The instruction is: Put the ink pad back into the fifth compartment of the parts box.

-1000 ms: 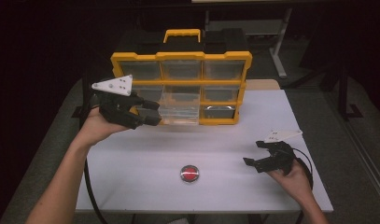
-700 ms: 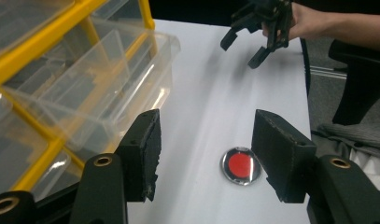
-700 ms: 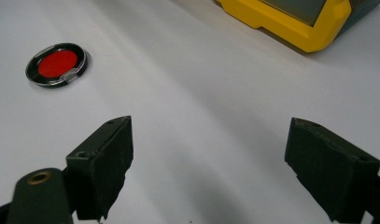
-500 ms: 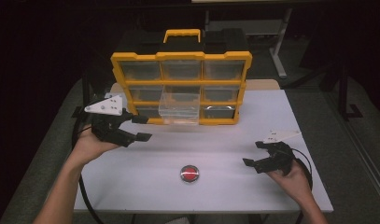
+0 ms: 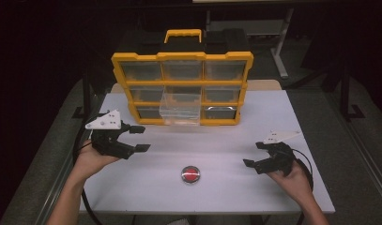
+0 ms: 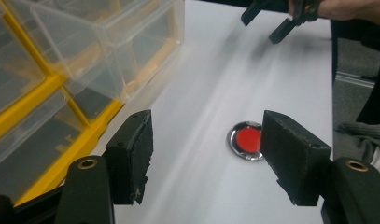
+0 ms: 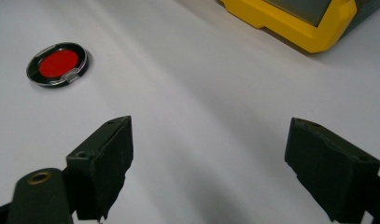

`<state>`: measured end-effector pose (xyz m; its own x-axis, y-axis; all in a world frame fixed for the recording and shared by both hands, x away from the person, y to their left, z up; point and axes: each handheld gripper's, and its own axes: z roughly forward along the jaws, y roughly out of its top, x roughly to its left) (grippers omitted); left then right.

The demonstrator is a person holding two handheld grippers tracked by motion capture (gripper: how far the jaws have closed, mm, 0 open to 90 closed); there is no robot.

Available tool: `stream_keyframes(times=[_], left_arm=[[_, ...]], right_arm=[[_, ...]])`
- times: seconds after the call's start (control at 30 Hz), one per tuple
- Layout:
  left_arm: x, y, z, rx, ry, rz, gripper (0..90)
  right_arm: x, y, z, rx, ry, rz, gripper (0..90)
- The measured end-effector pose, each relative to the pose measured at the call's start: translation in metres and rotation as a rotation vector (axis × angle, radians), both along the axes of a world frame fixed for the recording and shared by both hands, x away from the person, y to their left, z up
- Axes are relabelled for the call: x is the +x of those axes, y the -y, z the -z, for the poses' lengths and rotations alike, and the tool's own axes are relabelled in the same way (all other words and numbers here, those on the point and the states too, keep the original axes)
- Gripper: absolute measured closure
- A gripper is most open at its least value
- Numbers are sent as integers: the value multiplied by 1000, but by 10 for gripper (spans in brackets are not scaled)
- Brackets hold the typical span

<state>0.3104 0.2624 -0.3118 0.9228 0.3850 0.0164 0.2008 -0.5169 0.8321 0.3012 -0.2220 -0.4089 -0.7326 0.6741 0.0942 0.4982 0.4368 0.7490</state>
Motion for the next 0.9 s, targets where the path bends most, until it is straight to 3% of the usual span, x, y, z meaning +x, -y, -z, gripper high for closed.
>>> stream_keyframes(times=[0.17,0.5,0.53,0.9], left_arm=[[-2,-1,10,-21,-6,-41,322],[-10,0,32,-13,-26,-106,278],[-10,-1,33,6,-20,-103,276],[-17,-7,47,13,-2,-167,266]], right_arm=[[0,0,1,-3,-12,0,145],[0,-4,0,-6,-11,-18,145],[0,-4,0,-4,-12,-22,145],[-3,-17,-10,-18,-11,-69,145]])
